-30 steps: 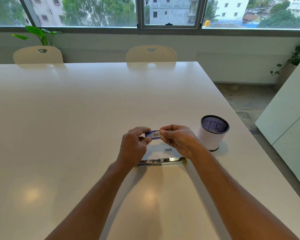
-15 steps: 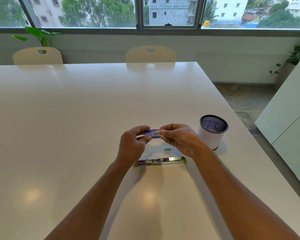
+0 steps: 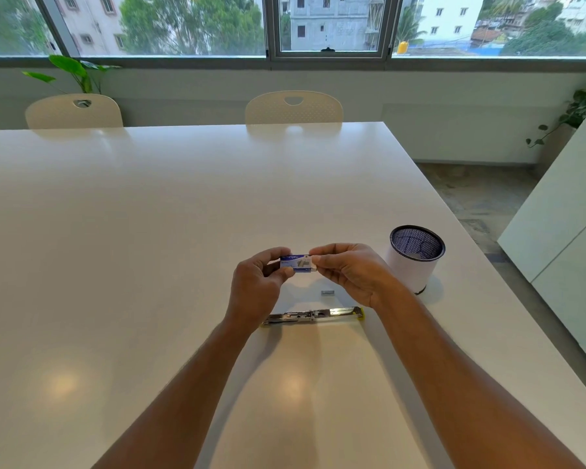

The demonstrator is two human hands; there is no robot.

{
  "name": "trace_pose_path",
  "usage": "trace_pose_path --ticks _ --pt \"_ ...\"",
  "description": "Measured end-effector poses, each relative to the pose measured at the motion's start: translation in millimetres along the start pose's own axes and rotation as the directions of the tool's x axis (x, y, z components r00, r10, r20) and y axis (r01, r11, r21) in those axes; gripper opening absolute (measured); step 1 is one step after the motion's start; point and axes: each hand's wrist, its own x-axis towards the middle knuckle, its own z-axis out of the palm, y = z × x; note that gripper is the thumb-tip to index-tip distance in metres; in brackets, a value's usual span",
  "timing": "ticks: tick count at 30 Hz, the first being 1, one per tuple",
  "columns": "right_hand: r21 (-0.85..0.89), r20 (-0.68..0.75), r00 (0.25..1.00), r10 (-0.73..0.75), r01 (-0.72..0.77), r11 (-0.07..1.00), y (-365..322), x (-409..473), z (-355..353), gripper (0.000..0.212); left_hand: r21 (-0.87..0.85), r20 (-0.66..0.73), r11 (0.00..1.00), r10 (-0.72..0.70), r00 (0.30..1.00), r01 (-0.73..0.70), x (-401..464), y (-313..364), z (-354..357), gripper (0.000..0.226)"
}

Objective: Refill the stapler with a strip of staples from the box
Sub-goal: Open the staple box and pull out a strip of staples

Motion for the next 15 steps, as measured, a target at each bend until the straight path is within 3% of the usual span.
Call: trace_pose_path --ticks 15 --pt "0.036 0.016 1.0 -0.019 0.018 0.999 4.8 6.6 2.2 0.011 0.009 -0.015 0.999 0.038 0.999 -0.038 -1.2 2.0 5.5 0.031"
